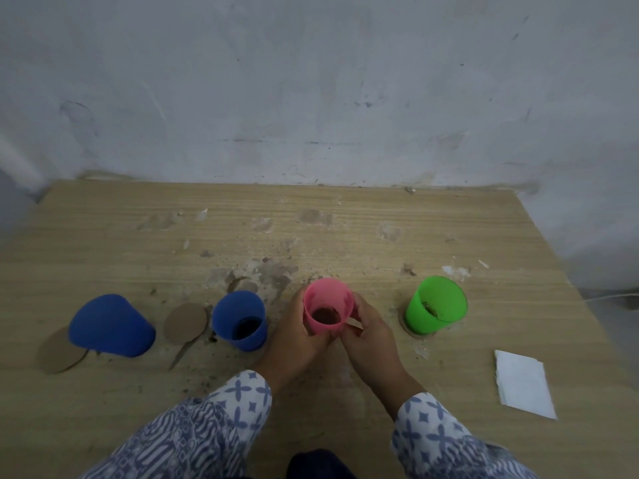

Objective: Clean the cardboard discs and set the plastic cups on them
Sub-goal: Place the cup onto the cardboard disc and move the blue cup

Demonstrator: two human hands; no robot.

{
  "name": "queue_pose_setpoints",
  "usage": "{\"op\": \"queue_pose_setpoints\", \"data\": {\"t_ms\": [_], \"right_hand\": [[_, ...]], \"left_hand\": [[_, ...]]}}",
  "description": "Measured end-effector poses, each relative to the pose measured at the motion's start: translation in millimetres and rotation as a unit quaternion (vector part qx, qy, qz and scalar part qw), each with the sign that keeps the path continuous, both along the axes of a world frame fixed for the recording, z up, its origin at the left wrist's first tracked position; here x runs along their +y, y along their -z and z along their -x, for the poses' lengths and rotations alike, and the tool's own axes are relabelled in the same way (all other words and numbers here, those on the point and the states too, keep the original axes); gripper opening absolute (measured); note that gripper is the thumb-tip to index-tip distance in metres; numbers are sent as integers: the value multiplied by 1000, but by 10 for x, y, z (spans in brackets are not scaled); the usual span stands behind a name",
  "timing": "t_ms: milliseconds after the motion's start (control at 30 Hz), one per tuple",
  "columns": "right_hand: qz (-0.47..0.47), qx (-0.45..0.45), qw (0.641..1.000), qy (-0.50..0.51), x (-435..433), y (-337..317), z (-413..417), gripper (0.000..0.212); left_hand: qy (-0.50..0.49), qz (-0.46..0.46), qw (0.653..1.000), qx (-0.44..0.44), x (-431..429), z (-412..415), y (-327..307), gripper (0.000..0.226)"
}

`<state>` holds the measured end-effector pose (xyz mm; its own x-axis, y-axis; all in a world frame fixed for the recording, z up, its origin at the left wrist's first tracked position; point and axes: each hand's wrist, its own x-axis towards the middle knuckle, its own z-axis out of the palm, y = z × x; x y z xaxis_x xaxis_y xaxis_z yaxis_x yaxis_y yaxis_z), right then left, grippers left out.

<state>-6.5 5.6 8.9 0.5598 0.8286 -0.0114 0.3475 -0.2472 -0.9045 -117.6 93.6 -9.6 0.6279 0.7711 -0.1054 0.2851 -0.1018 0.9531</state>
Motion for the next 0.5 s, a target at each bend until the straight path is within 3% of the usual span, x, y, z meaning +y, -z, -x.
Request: {"op": "queue_pose_setpoints", "data": {"t_ms": [333,500], "right_hand": [[24,-29,999,-2,0,-10,8,49],[58,-43,997,19,-55,-20,5,61]], "left_hand": [[-7,-2,1000,7,-27,12,3,93],[-21,-35,999,32,-87,39,-89,103]]}}
